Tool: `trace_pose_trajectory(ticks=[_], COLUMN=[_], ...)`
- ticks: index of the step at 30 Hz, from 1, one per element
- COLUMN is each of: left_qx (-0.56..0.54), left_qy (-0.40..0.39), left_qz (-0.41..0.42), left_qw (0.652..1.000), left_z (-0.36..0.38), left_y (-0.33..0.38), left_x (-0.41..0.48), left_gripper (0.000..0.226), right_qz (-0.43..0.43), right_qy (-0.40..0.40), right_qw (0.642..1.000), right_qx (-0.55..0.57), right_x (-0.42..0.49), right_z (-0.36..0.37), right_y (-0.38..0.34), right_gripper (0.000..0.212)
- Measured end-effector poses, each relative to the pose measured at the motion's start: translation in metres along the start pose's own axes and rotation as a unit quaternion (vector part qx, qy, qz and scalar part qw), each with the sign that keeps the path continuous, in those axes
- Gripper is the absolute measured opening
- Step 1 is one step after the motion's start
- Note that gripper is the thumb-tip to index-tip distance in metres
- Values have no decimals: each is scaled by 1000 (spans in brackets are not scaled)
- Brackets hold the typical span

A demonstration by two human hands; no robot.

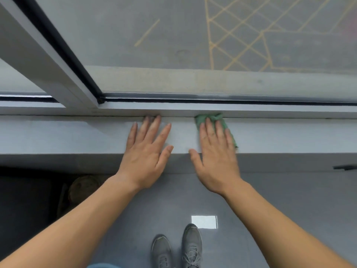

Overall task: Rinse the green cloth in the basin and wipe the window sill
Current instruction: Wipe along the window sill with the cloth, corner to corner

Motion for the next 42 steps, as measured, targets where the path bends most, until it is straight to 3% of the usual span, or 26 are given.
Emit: trace_pose_trajectory(ticks=[2,4,6,9,11,13,15,17,19,22,25,27,29,31,33,36,39,40,42], left_qx=[25,35,37,43,47,46,42,30,16,-5,-27,-42,-48,-50,-50,-50,-34,-32,-31], left_qy=[-3,-3,-2,2,6,5,5,2,2,14,18,9,7,6,5,-5,-7,-4,6], left_qz=[-1,-2,-5,-5,-8,-9,-8,-10,-17,-5,38,58,69,79,81,73,68,67,67], left_qw=[1000,999,999,999,999,999,999,1000,1000,1000,999,997,996,996,995,996,997,997,997], left_z=[4,6,7,8,8,9,8,8,6,3,4,7,11,14,18,29,43,47,51], left_y=[0,-1,-2,0,2,2,2,2,4,17,47,68,85,98,106,117,137,145,161], left_x=[2,2,1,2,2,2,3,3,2,4,13,22,30,35,37,38,42,44,49], left_gripper=[63,62,62,62,62,62,63,64,64,63,60,60,60,60,61,62,60,60,60], right_qz=[-101,-126,-76,88,146,75,-62,-117,-59,122,232,152,-20,-102,-43,159,259,229,75], right_qy=[-11,-16,-17,-15,-3,4,4,-3,8,41,71,75,53,22,22,36,69,73,55], right_qw=[995,992,997,996,989,997,998,993,998,991,968,983,998,995,999,986,962,970,995], right_qx=[-11,-21,-26,-9,3,13,-4,-15,-4,39,69,65,22,-5,-14,29,46,44,25], right_x=[-3,-5,-8,-12,-12,-9,-13,-14,-12,-20,-20,-15,-18,-20,-20,-26,-25,-23,-24], right_z=[7,6,4,-4,-5,-1,7,7,4,-7,-10,-8,0,1,-4,-12,-10,-8,-2], right_y=[-30,-17,23,91,88,47,8,16,61,145,151,107,67,81,133,224,230,214,180], right_gripper=[72,70,71,74,76,75,71,67,67,70,70,67,62,61,64,69,68,68,64])
Point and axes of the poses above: each hand's wrist, its own x-axis towards the middle knuckle, its own z-axis out of the palm, y = z × x, the point moved 6 cm from there along x, towards the middle knuckle, and after that the axes turned 6 degrees about -x, right-handed, at the moved point
